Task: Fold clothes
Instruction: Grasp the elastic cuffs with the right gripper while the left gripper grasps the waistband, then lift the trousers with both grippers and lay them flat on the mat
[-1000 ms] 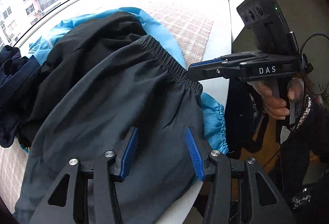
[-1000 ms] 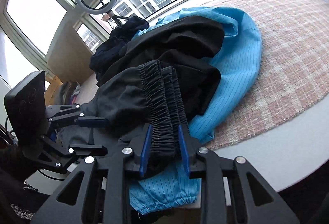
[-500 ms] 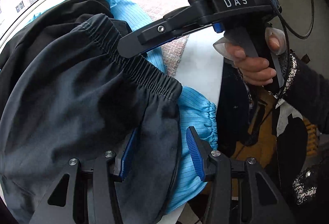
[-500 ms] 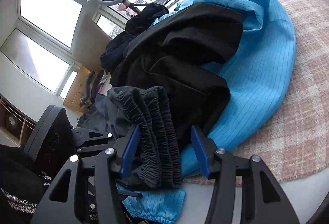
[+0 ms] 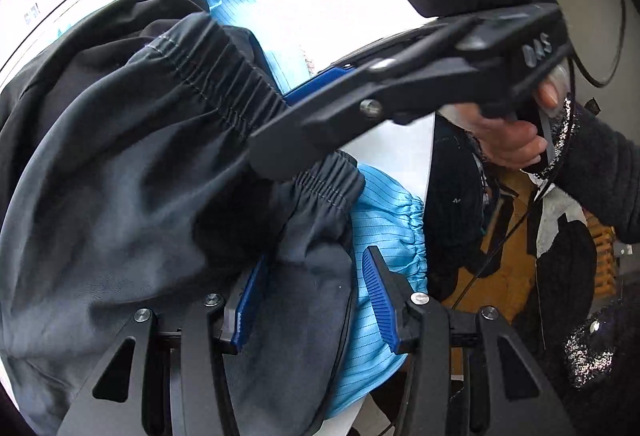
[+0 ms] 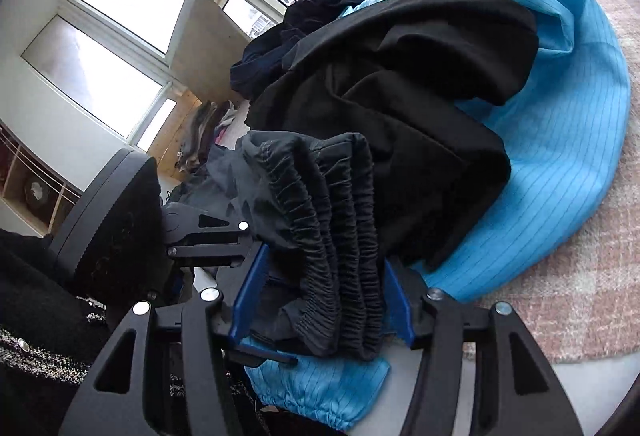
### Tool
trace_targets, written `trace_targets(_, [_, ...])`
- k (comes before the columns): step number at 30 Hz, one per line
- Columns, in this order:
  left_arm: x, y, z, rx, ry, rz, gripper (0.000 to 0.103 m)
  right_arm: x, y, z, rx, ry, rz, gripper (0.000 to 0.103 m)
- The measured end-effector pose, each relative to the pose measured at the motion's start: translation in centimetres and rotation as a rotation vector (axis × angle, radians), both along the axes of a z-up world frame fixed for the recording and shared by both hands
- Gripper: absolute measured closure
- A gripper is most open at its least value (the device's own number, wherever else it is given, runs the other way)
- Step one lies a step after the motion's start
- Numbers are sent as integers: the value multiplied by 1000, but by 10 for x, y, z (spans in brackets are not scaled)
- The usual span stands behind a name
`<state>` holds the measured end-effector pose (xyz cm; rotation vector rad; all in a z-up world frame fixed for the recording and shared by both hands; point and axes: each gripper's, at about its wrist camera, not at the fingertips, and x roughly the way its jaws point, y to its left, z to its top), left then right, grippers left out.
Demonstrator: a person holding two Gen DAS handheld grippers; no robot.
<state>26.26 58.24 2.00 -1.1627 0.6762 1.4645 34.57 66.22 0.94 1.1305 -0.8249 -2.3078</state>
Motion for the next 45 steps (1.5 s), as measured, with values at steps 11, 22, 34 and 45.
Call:
trace_targets(11, [-4,0,-4,12,-13,-13,57,6,-8,-1,-21,-12,-8,48])
trace_targets(22, [-43,-89,61,78,59,151,57,0,-17,24,7,-40,-67,86])
trace_targets(34, [-93,-302,105,54,214,582,57,-11,-24,38,-254,-301,-254,87])
trace_targets(45, [-89,-476,129,143,268,672,56,-50,-173,158,-146,-147,-273,87])
